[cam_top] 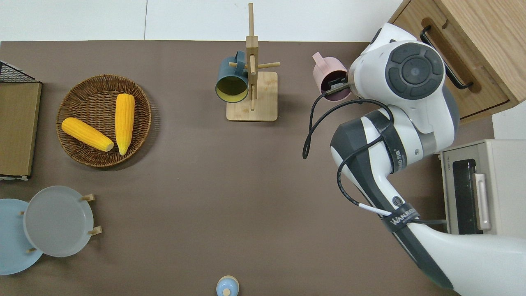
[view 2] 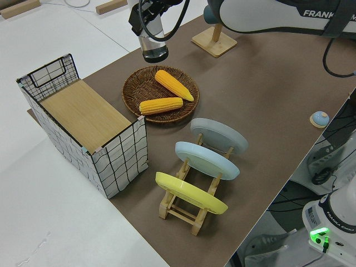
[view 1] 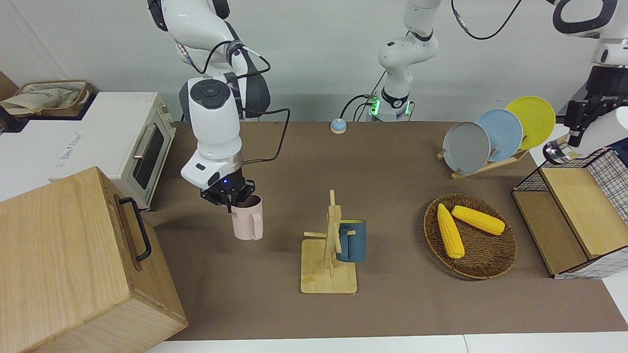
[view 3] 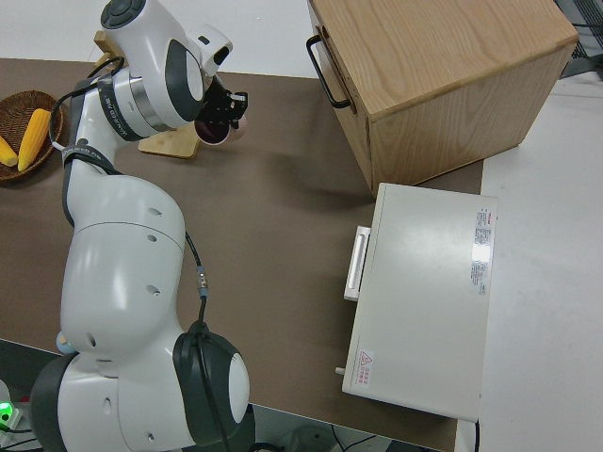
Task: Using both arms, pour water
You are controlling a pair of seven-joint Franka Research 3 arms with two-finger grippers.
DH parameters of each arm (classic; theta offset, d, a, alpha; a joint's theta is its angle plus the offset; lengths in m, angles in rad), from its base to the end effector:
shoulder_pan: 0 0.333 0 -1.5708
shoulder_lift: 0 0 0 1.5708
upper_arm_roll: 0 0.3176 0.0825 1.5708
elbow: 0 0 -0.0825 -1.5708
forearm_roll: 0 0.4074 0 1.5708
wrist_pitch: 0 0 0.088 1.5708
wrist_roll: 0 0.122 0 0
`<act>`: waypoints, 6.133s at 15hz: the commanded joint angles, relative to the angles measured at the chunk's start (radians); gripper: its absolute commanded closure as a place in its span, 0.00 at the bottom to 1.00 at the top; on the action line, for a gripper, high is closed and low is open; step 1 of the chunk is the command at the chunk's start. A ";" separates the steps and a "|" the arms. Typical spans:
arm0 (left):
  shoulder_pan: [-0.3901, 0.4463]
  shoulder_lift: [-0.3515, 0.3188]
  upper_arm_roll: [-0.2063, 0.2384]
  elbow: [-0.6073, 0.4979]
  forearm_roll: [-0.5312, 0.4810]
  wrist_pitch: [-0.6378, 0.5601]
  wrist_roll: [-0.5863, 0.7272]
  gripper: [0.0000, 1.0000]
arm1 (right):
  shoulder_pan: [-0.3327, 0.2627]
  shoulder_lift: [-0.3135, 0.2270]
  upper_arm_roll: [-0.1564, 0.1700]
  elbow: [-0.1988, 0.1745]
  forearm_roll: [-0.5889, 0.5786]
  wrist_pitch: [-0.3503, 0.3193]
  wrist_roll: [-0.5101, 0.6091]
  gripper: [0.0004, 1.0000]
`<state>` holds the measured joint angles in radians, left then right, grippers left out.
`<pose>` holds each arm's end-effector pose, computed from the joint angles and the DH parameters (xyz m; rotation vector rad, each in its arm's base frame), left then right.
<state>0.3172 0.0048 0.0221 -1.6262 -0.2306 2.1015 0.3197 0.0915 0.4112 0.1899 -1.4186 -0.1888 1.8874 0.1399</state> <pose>0.5982 0.1964 0.6408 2.9785 0.1325 0.7856 0.6938 0.1622 0.4544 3.0366 0.2688 0.1310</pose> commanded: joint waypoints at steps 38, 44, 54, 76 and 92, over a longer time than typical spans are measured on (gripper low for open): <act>-0.182 -0.421 -0.197 -0.715 -0.033 0.126 -0.177 1.00 | 0.452 0.169 0.019 0.110 0.405 0.107 0.803 0.01; -0.207 -0.404 -0.198 -0.715 -0.042 0.126 -0.171 1.00 | 0.358 0.000 -0.001 0.098 0.367 -0.091 0.785 0.01; -0.335 -0.396 -0.203 -0.744 -0.121 0.124 -0.171 1.00 | 0.074 -0.213 -0.001 -0.025 0.193 -0.289 0.382 0.01; -0.322 -0.306 -0.363 -0.830 -0.067 0.155 -0.212 1.00 | -0.256 -0.336 0.000 -0.070 0.207 -0.320 -0.005 0.01; -0.322 -0.106 -0.350 -0.546 0.108 -0.216 -0.315 1.00 | -0.242 -0.339 0.028 -0.002 0.212 -0.321 -0.008 0.01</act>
<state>-0.0065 -0.1281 -0.3301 -2.2292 -0.1628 1.9407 0.0375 -0.1385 0.0736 0.2112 -1.4218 0.0137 1.5718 0.1529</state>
